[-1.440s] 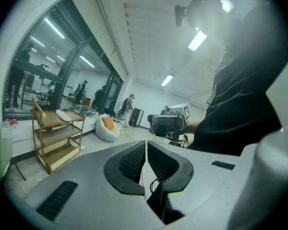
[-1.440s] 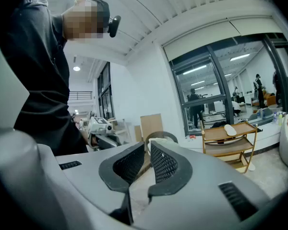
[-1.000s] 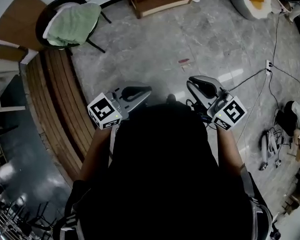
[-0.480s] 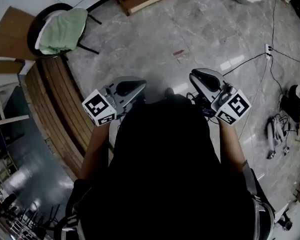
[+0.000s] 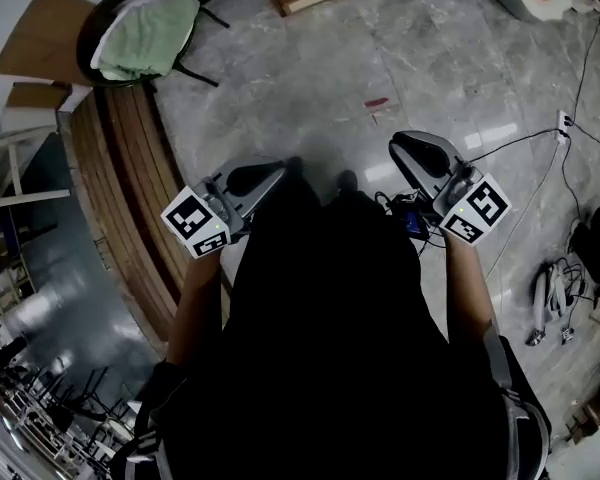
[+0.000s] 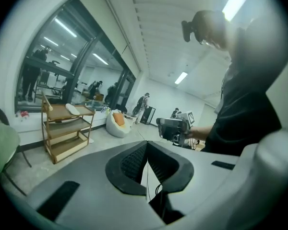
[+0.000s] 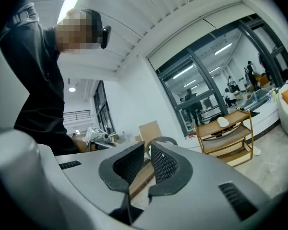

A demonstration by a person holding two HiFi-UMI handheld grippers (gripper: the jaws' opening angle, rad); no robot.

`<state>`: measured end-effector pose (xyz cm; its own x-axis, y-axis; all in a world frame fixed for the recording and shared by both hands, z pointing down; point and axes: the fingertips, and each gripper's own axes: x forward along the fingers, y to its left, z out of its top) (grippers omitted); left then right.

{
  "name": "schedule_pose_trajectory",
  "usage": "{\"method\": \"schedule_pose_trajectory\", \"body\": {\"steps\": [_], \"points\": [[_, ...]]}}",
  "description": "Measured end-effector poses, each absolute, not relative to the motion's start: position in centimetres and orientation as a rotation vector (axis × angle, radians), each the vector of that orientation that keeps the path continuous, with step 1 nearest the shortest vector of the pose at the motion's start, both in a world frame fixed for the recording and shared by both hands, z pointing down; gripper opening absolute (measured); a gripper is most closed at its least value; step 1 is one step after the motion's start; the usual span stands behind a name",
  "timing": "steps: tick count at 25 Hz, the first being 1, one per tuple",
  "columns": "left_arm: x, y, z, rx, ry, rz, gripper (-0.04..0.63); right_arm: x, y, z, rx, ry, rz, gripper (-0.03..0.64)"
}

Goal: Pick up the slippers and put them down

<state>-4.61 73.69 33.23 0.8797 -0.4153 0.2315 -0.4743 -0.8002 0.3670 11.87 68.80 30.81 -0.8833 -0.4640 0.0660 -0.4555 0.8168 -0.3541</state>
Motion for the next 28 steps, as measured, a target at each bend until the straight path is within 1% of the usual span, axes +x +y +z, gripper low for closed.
{"method": "schedule_pose_trajectory", "body": {"steps": [4, 9, 16, 23, 28], "points": [[-5.5, 72.5, 34.4, 2.593, -0.657, 0.206, 0.012, 10.6, 67.0, 31.1, -0.747, 2.96, -0.594, 0.051], [-5.7, 67.8, 33.9, 2.637, -0.589, 0.147, 0.011, 8.8, 63.9, 31.9, -0.769, 3.01, -0.614, 0.051], [-10.5, 59.4, 34.5, 2.629, -0.566, 0.081, 0.012, 5.5, 56.4, 32.2, -0.87, 3.038, -0.681, 0.051], [-16.1, 51.6, 34.2, 2.637, -0.531, 0.014, 0.012, 0.5, 49.7, 30.7, -0.921, 3.1, -0.653, 0.051], [-17.1, 47.7, 34.9, 2.62, -0.513, -0.026, 0.012, -0.1, 46.9, 31.4, -0.979, 3.12, -0.709, 0.051]]}}
